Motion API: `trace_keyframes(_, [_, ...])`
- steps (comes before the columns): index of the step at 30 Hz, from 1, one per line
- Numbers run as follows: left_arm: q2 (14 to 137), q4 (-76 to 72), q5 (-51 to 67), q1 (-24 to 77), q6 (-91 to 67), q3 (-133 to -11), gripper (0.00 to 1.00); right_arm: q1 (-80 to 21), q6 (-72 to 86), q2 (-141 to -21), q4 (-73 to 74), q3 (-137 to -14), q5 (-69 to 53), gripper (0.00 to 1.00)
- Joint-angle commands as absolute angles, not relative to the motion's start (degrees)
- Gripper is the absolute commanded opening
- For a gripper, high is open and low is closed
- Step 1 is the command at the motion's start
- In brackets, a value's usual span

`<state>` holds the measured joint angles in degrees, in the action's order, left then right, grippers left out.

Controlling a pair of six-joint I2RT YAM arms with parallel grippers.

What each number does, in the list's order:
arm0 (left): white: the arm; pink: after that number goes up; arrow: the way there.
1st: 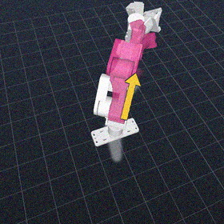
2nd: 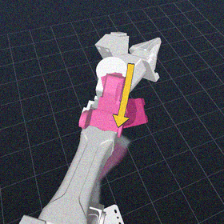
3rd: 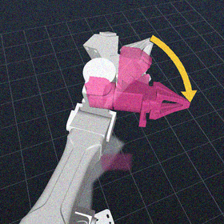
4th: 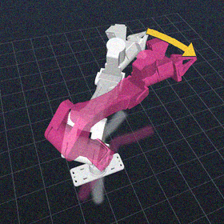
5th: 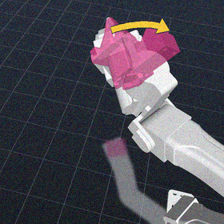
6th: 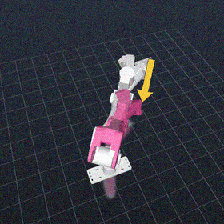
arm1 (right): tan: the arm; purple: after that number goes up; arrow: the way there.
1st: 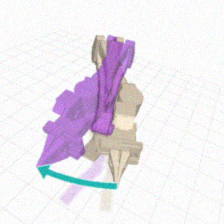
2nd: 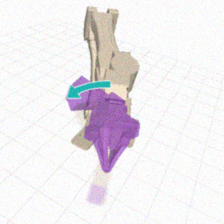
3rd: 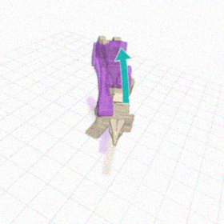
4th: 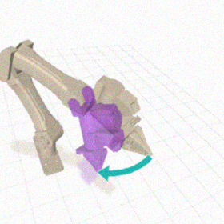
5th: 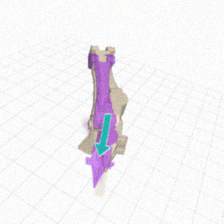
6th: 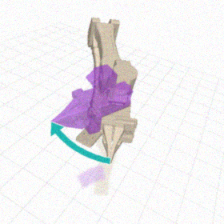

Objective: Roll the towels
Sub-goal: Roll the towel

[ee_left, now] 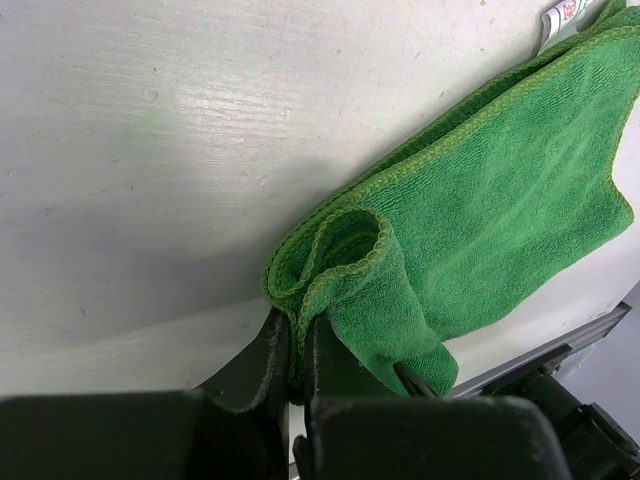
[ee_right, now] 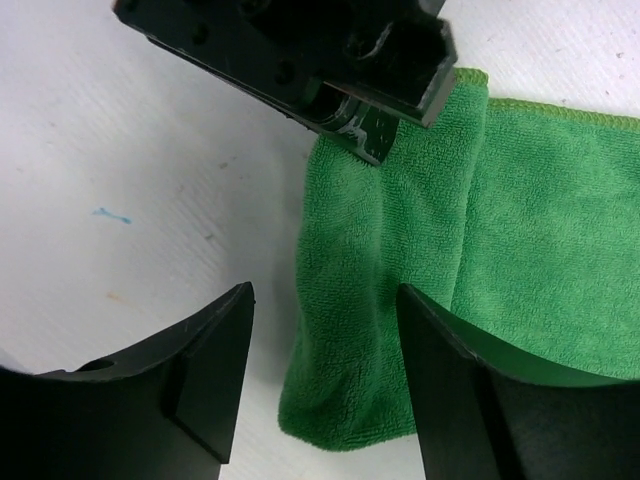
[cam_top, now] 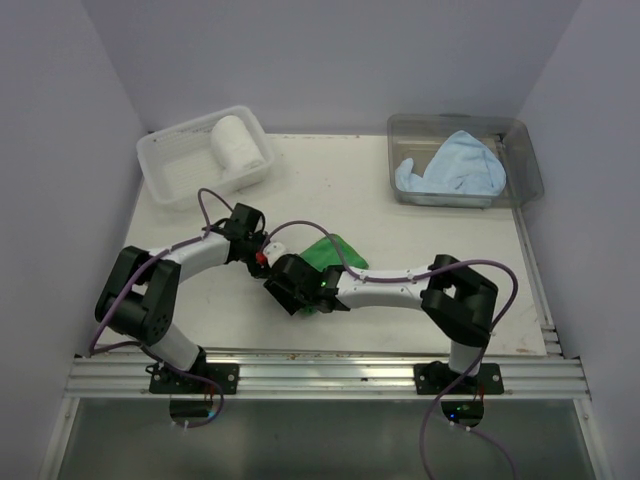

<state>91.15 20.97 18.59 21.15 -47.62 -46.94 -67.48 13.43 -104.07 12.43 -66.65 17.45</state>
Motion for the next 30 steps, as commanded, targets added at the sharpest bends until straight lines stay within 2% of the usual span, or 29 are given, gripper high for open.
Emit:
trace_keyframes(1, [89.38, 21.80, 17.49, 21.18, -48.95, -47.72, 0.00, -67.41, 11.34, -106.17, 11.43, -69.08, 19.60, 0.60])
trace_keyframes(3, [89.30, 21.80, 17.49, 21.18, -49.22, -47.64, 0.00, -67.41, 11.34, -107.39, 9.76, -68.47, 19.25, 0.55])
trace_keyframes(6, [89.12, 22.06, 17.49, 21.18, -49.31, -47.72, 0.00, -67.33, 12.56, -108.28, 8.44, -67.59, 19.42, 0.37])
trace_keyframes(7, [89.12, 22.06, 17.49, 21.18, -49.39, -47.64, 0.00, -67.32, 13.26, -108.19, 8.26, -67.33, 19.51, 0.26])
trace_keyframes(9, [88.51, 21.89, 17.75, 21.18, -49.04, -47.64, 0.00, -67.32, 13.80, -107.32, 6.77, -65.92, 19.51, 0.13])
trace_keyframes(10, [88.16, 21.88, 17.84, 21.18, -49.04, -47.64, 0.00, -67.24, 14.49, -105.75, 6.07, -65.22, 18.90, 0.03])
trace_keyframes(11, [87.46, 21.88, 17.84, 21.18, -48.96, -47.64, 0.04, -66.71, 14.76, -104.95, 4.67, -63.91, 18.11, 0.00])
trace_keyframes(12, [87.02, 22.06, 17.75, 21.18, -48.87, -47.64, 0.15, -66.36, 15.29, -103.98, 4.14, -63.37, 17.06, 0.00])
trace_keyframes(14, [85.79, 22.24, 17.75, 21.01, -48.69, -47.81, 0.24, -64.35, 17.31, -101.17, 2.20, -61.27, 12.23, 0.00])
trace_keyframes(15, [85.35, 22.41, 17.84, 20.92, -48.69, -47.81, 0.35, -63.47, 18.18, -100.29, 1.41, -60.56, 9.78, 0.00])
trace_keyframes(18, [84.03, 23.11, 18.19, 20.83, -47.90, -48.34, 0.58, -59.42, 22.58, -97.48, -1.30, -57.93, 1.16, 0.00])
trace_keyframes(20, [82.89, 23.90, 18.11, 20.83, -47.29, -48.60, 0.60, -56.17, 26.09, -96.16, -3.24, -56.08, -4.96, 0.00])
trace_keyframes(21, [82.71, 23.91, 18.11, 20.74, -47.11, -48.78, 0.68, -55.21, 27.23, -95.89, -4.03, -55.55, -6.84, 0.00])
trace_keyframes(30, [81.47, 21.19, 20.48, 20.92, -46.85, -47.55, 0.69, -46.85, 40.07, -95.54, -15.98, -48.61, -23.72, 0.00])
